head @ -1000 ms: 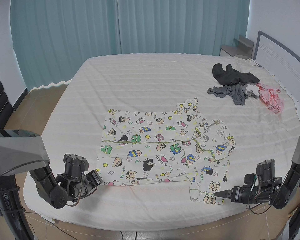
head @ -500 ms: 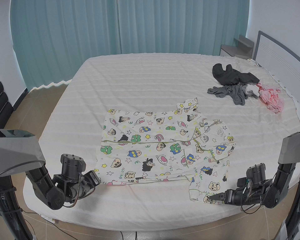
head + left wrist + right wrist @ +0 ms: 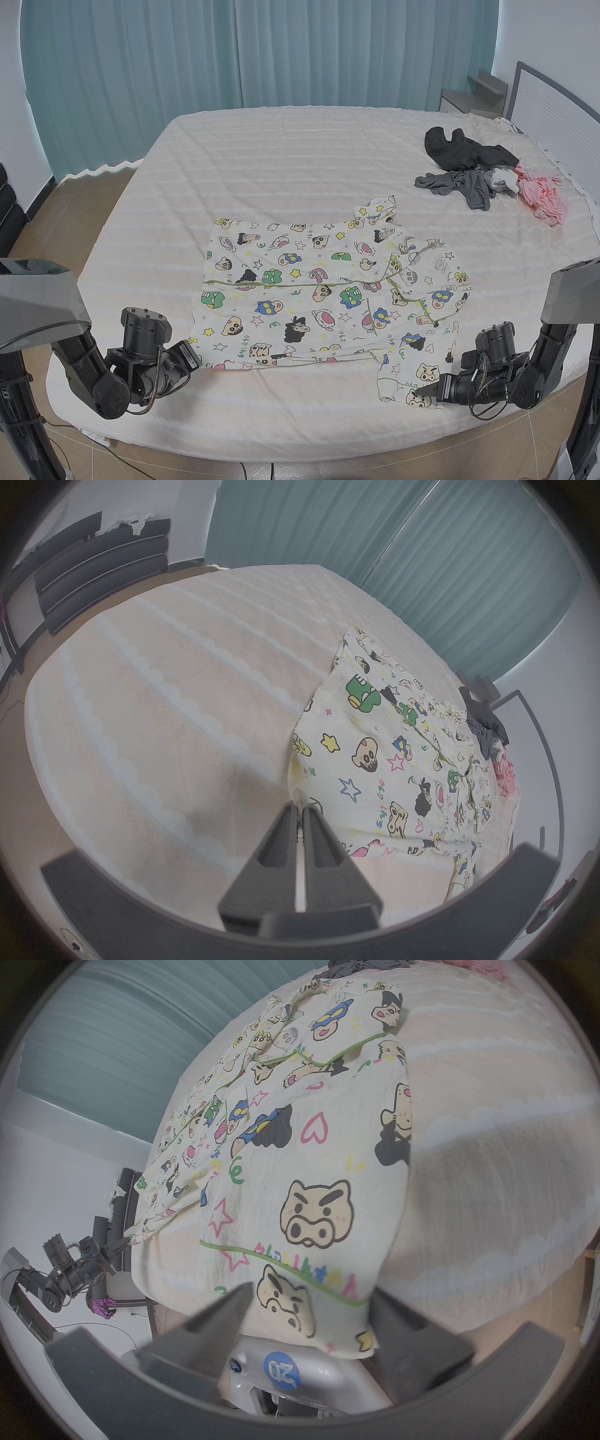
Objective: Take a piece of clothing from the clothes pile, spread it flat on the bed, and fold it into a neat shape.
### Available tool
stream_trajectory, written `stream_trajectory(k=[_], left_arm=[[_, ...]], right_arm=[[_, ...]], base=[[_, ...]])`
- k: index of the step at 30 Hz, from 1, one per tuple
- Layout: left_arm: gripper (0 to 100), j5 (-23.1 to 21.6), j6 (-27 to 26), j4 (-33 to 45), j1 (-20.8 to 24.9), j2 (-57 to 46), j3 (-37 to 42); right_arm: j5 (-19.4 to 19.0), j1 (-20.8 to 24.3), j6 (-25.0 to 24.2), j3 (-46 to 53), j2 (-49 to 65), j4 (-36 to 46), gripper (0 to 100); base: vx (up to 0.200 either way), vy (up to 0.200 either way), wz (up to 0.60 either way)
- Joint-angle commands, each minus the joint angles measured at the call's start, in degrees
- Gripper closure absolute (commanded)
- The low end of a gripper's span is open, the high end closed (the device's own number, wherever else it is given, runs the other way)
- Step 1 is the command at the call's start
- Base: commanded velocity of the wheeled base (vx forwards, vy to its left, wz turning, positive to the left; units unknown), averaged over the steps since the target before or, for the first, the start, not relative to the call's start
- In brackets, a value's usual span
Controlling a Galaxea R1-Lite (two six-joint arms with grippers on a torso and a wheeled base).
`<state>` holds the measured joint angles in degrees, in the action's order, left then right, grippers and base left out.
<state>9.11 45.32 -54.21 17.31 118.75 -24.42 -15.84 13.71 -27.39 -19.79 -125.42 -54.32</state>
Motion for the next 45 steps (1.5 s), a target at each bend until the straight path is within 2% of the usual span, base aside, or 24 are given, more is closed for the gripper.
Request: stream_trajectory(k=[1, 7, 18, 32, 38, 45], left_arm=[[100, 0.0, -0.2, 0.0, 0.0, 0.2, 0.3], [100, -0.1, -1.8, -0.3, 0.0, 0.2, 2.0], [100, -0.1, -6.3, -0.2, -0.5, -0.2, 4.6], [100, -0.3, -6.4, -0.4, -0.4, 0.2, 8.2], [100, -0.3, -6.4, -0.5, -0.3, 0.2, 10.4], [100, -0.5, -6.5, -0.3, 0.1, 0.2, 12.8]], right_arm=[[1.2, 0.0, 0.2, 0.3, -0.1, 0.3, 100], [1.9, -1.3, 2.6, 4.3, 2.2, -0.2, 100], [1.8, -2.7, 3.7, 10.2, 7.5, -0.2, 100], [0.9, -2.5, 6.1, 16.3, 7.8, -0.6, 100], [-1.3, -2.3, 7.0, 18.5, 8.4, -0.6, 100], [-1.8, -2.2, 7.0, 19.8, 8.4, -1.1, 100]], base=[[0.0, 0.0, 0.0], [0.0, 0.0, 0.0], [0.0, 0.0, 0.0], [0.0, 0.0, 0.0], [0.0, 0.0, 0.0], [0.0, 0.0, 0.0]])
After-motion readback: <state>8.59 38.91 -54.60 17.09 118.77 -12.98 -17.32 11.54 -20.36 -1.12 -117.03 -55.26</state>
